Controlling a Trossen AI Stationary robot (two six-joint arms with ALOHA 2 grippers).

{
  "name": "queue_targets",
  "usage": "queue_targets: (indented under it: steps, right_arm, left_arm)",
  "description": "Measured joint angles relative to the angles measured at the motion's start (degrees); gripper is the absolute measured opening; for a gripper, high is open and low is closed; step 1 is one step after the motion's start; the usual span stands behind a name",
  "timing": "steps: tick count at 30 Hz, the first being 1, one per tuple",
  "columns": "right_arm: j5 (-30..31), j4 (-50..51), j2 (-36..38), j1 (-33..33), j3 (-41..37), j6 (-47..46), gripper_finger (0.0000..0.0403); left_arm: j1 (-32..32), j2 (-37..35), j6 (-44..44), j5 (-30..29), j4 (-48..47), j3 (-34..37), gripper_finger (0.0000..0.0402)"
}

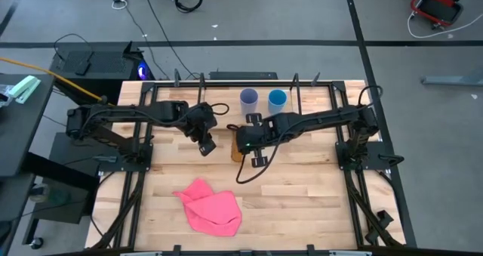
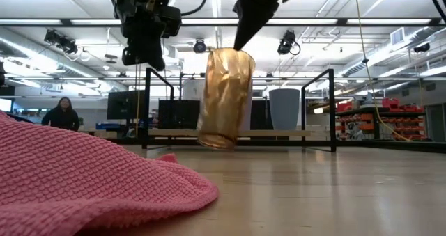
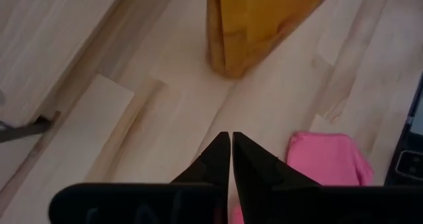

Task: Stack small to large cups/mugs on shelf
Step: Put the light brown cup on the shelf

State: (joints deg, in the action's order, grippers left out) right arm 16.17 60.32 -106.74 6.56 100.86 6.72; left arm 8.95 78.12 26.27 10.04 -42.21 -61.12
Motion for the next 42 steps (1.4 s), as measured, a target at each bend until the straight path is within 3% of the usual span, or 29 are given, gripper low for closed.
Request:
queue_targets:
  steps: [22,42]
  right_arm:
    - [-1.6,-0.3,-2.4,0.1,0.0,0.4,0.0002]
    - [-3.0,-1.9,-2.2,-0.1,-0.1,-0.8,0.0077]
  left_arm:
    - [0.0,2.6,-1.4,0.3,0.9,0.0,0.0031]
    - [0.0,2.6,-1.4,0.3,1.2,0.0,0.0049]
